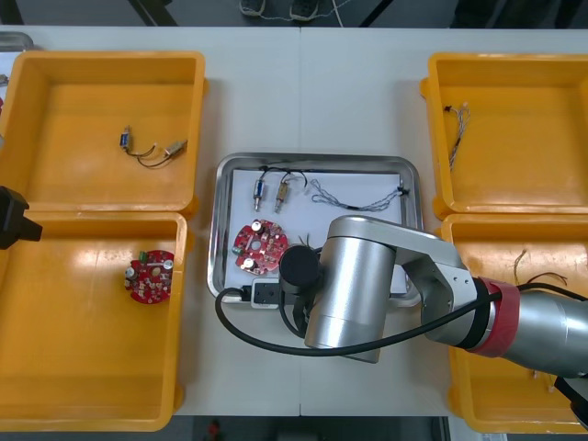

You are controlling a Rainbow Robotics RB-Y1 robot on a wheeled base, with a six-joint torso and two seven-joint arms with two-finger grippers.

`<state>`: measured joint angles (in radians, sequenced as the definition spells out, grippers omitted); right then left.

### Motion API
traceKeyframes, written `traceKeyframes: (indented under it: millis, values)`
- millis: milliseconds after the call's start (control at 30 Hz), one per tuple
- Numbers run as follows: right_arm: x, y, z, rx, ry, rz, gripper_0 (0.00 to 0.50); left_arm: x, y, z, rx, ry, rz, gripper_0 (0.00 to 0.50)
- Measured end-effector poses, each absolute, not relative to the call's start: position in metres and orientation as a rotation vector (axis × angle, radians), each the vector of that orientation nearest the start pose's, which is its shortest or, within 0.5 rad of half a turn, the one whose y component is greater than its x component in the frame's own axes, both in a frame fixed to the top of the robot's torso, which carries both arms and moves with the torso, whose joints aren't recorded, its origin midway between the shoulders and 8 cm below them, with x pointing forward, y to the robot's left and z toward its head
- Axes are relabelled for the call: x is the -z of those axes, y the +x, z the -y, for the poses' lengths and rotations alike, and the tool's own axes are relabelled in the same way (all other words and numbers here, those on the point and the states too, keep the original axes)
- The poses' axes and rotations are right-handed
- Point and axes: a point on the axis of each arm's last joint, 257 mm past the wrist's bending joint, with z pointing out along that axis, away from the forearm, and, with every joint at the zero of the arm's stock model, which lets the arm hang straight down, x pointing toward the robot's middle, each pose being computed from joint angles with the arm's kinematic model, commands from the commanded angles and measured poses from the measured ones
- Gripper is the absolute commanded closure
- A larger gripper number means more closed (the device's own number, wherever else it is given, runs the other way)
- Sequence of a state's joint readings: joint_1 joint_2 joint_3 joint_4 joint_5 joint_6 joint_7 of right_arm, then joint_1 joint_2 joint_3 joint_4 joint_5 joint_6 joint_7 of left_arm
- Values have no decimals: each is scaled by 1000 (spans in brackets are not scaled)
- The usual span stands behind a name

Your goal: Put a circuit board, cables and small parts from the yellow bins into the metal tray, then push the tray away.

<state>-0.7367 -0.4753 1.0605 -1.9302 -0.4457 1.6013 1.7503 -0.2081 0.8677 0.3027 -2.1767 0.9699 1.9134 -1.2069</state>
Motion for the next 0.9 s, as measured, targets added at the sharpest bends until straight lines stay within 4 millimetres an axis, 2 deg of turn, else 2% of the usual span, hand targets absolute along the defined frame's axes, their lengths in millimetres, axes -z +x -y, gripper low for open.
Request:
traceKeyframes:
  millis: [433, 900]
  values:
    - [300, 392, 21, 401, -1876, -1905, 500, 143, 375, -366, 27, 3, -2686, 0]
    - [272, 425, 30, 517, -1859, -1840, 500, 143, 375, -366, 27, 3, -2686, 0]
